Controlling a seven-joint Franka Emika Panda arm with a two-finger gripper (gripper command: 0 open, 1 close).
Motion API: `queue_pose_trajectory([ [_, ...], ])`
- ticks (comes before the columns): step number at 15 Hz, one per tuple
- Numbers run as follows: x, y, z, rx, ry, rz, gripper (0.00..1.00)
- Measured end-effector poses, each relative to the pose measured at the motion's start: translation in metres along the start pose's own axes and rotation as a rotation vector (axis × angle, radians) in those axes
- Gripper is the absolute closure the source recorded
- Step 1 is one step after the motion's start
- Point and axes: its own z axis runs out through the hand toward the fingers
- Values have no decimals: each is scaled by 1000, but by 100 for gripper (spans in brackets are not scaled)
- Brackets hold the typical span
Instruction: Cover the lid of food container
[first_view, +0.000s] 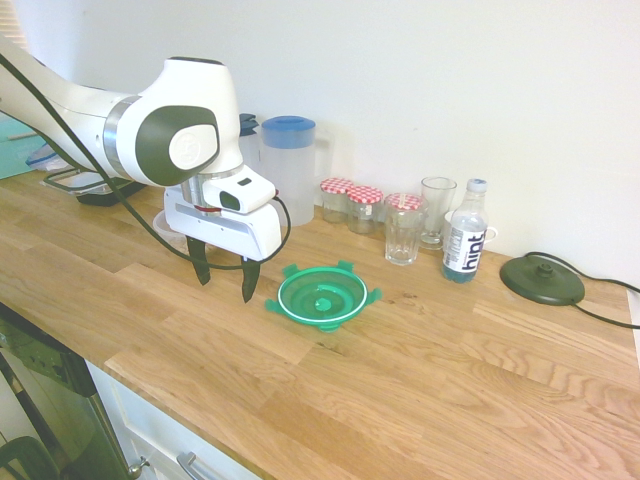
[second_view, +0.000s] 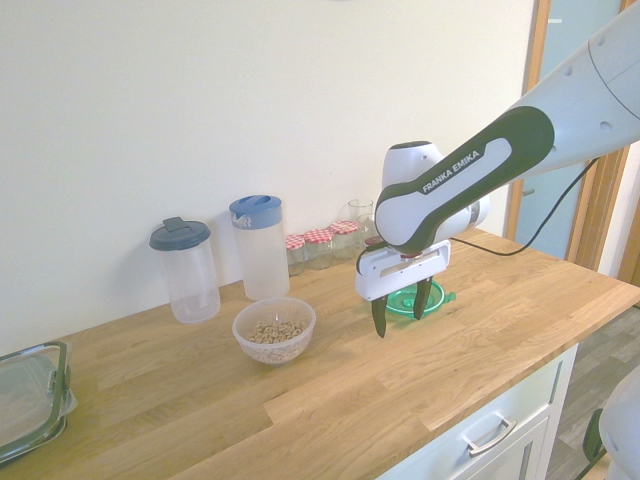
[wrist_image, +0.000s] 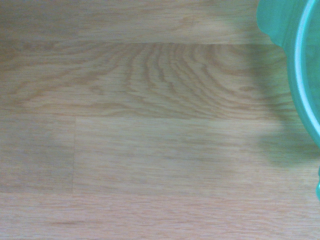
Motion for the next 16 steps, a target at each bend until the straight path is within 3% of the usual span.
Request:
queue_pose_trajectory([
  [3,5,-1,-7,13,-11,-18,0],
  [7,59,11,-58,124,-131,-20,0],
  [11,146,71,-77,253,-326,-8,0],
  [14,211,130,-63,352,-415,56,0],
  [16,236,141,-46,375,-460,87,0],
])
